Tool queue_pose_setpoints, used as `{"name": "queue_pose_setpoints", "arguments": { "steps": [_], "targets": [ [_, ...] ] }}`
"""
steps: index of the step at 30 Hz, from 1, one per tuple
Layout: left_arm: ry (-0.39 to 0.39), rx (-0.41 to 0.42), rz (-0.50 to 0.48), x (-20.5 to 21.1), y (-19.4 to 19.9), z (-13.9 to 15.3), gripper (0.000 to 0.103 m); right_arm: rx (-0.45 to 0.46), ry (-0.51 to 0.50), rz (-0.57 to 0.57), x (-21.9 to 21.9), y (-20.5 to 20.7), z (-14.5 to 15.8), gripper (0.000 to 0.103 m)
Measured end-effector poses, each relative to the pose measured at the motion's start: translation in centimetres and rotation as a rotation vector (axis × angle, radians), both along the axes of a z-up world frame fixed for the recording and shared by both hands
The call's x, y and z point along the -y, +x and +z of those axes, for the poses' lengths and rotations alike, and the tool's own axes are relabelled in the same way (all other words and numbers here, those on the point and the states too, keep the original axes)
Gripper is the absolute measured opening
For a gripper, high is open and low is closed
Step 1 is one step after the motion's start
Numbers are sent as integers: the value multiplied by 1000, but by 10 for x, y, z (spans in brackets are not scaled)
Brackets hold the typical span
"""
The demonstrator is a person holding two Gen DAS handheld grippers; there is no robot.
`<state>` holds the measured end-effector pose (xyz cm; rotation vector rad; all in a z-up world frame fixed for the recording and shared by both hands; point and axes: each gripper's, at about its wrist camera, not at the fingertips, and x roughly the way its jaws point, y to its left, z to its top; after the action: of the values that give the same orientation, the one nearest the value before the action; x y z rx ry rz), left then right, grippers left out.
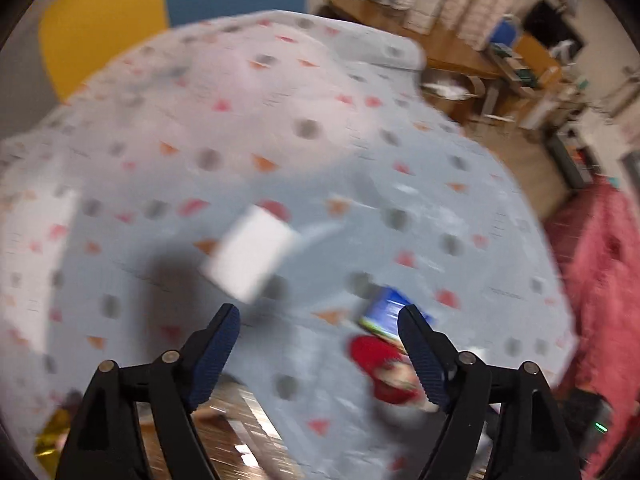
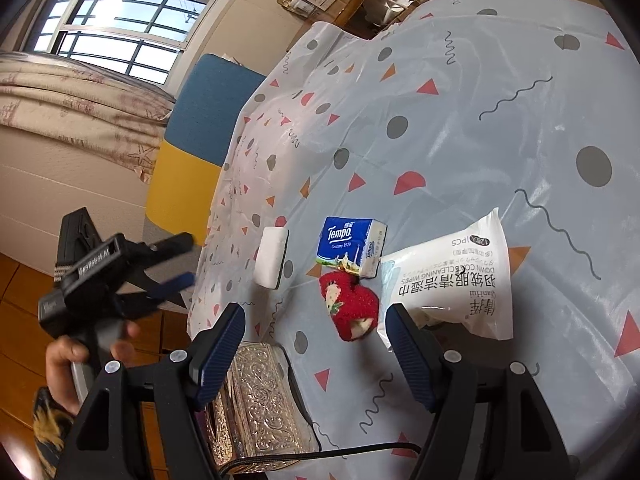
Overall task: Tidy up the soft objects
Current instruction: 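Grasp the white sponge block with the left tool, then carry the white sponge toward the tin while the right tool grasps the Tempo pack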
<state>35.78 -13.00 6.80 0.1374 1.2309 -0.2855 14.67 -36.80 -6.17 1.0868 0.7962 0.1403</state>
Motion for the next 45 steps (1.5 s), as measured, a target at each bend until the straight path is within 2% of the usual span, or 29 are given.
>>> {"name": "queue_pose_setpoints", "arguments": {
  "steps": [3,4,6,8,11,16,17,18,19,22,27,30,33,38,39,42,45],
  "targets": [
    [136,5,-9,-1,20,-23,83,-5,19,5,0,1,-2,74],
    [195,-4,-33,1,27,-38,83,-7,26,7,0,1,-3,74],
    [266,-35,-92,7,38,-67,83,-5,33,7,0,0,-4,74],
    [285,-80,-112,13,46,-94,88,-2,35,9,0,1,-3,74],
    [287,-109,-76,16,66,-121,90,3,49,25,-2,2,-4,74],
    [305,-110,-48,16,86,-147,90,6,69,55,-6,6,-5,74],
    [300,-115,-41,15,88,-149,83,7,71,59,-7,6,-5,74],
    [306,-127,-38,15,90,-153,62,8,74,60,-7,6,-5,74],
    [319,-131,-42,14,90,-155,63,9,75,60,-7,6,-5,74],
    [334,-121,-83,20,83,-152,55,11,76,56,-7,6,-6,74],
    [299,-91,-121,31,63,-122,54,9,52,48,-7,5,-4,74],
    [227,-38,-97,32,51,-79,54,-3,38,41,-6,4,-5,74],
    [139,30,-78,32,34,-24,55,-27,0,34,-7,5,-5,74],
    [37,159,-124,35,-14,55,56,-28,-80,96,-11,11,14,74],
    [28,179,-133,34,-18,63,56,-16,-120,125,-13,15,23,74],
    [-19,255,-166,27,-54,101,56,33,-328,214,-22,36,52,74],
    [-55,306,-182,10,-90,132,57,24,-508,314,-36,68,60,74]
  ]
}}
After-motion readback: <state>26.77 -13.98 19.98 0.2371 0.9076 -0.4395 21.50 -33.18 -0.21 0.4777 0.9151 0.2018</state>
